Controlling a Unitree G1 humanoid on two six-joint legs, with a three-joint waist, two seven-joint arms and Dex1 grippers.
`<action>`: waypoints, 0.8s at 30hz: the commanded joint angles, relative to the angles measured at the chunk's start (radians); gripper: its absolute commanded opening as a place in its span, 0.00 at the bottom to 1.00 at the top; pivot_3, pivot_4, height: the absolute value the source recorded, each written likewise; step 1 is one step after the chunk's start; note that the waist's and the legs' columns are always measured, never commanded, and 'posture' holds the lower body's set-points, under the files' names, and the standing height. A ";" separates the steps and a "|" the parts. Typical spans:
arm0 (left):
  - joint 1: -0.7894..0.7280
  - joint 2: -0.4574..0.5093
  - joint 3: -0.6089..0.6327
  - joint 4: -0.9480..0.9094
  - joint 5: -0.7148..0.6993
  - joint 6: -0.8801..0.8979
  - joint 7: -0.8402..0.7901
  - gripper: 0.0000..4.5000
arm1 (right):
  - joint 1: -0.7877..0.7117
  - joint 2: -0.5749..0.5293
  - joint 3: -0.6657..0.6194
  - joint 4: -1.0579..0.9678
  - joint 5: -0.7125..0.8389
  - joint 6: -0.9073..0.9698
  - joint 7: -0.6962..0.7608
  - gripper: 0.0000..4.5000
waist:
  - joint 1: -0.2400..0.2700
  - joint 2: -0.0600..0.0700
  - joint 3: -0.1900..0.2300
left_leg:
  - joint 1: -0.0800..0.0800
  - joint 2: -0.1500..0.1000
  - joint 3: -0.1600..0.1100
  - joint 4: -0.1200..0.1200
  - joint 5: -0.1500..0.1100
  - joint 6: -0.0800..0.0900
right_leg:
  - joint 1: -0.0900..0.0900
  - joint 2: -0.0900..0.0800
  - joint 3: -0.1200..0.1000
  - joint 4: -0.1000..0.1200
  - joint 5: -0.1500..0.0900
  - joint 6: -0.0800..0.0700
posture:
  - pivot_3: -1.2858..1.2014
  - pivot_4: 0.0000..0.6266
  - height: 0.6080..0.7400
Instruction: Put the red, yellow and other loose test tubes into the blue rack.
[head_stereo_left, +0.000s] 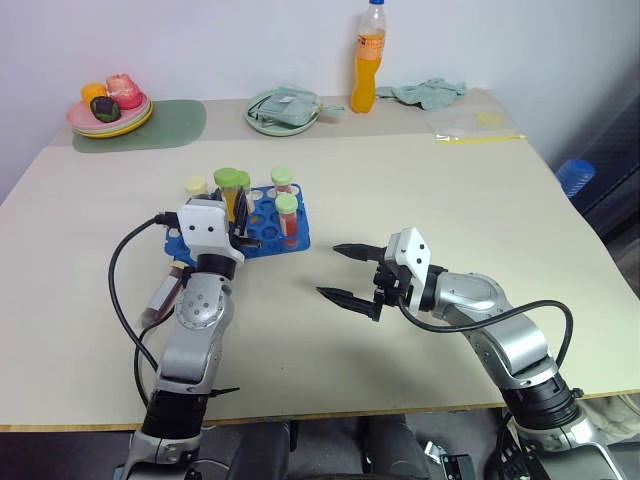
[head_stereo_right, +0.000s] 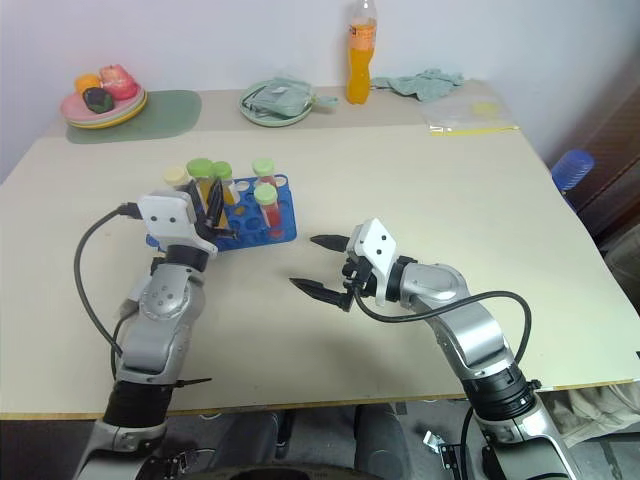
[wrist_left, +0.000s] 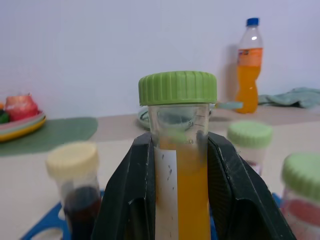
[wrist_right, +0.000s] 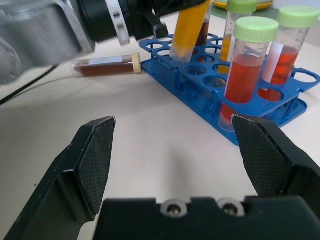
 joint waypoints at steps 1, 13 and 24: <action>-0.020 -0.032 0.022 0.029 -0.002 -0.105 -0.034 0.18 | 0.001 0.003 -0.023 -0.042 0.005 -0.003 -0.012 0.92 | 0.000 0.000 0.000 | 0.000 0.000 0.000 0.000 0.000 0.000 | 0.000 0.000 0.000 0.000 0.000 0.000 | 0.52 0.24 1.00; -0.077 -0.075 0.043 0.202 0.041 -0.249 -0.093 0.18 | -0.004 -0.002 -0.022 -0.047 0.009 0.003 -0.022 0.92 | -0.001 0.000 0.000 | 0.000 0.000 0.000 0.000 0.000 0.000 | 0.000 0.000 -0.001 0.000 0.000 0.000 | 0.52 0.24 1.00; -0.070 -0.088 0.064 0.244 0.053 -0.288 -0.101 0.18 | -0.007 0.000 -0.019 -0.045 0.006 0.002 -0.026 0.92 | -0.001 0.000 0.000 | 0.000 0.000 -0.001 0.001 0.000 0.000 | 0.000 0.000 -0.001 0.001 0.000 0.000 | 0.52 0.24 1.00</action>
